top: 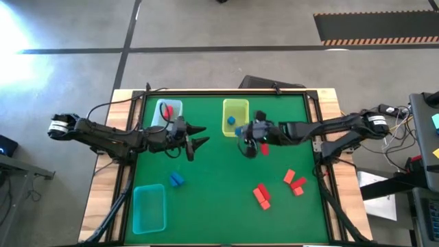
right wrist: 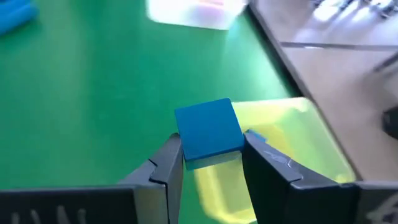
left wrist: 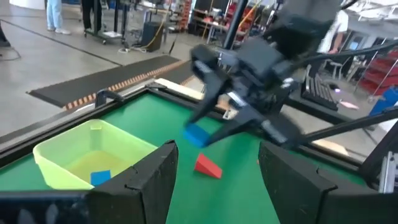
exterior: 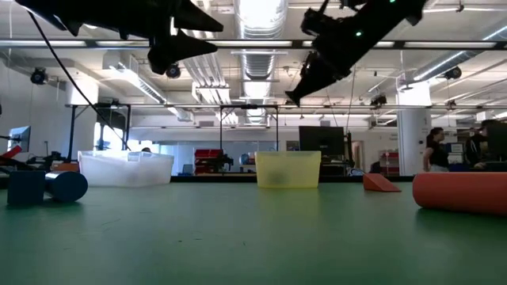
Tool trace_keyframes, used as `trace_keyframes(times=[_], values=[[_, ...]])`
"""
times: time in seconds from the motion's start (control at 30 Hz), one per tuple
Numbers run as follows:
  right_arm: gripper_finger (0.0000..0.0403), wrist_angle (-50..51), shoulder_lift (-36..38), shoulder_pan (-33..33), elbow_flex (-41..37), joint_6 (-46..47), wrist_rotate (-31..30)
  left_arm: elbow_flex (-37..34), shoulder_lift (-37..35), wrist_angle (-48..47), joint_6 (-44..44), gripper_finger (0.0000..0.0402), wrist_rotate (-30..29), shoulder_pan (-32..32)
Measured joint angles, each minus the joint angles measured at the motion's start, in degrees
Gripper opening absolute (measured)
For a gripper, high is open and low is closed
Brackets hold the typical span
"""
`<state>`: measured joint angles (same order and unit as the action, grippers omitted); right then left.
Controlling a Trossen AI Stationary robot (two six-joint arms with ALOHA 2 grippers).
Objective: Sort & place blocks by color
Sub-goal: Put the blue block into the yellow bin
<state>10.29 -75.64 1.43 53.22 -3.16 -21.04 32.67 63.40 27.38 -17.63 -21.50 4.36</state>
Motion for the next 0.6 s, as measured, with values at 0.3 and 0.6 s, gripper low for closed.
trace_keyframes(times=[0.3, 0.6], values=[[0.0122, 0.3, -13.3, 10.9, 10.3, -4.3, 0.0, -0.3, 0.0, 0.6, 0.0, 0.0208, 0.0, 0.0], [0.0127, 5.0, -25.3, 18.3, 18.5, -4.6, 0.7, -0.3, 0.0, 0.4, 0.0, 0.0208, 0.0, 0.0]])
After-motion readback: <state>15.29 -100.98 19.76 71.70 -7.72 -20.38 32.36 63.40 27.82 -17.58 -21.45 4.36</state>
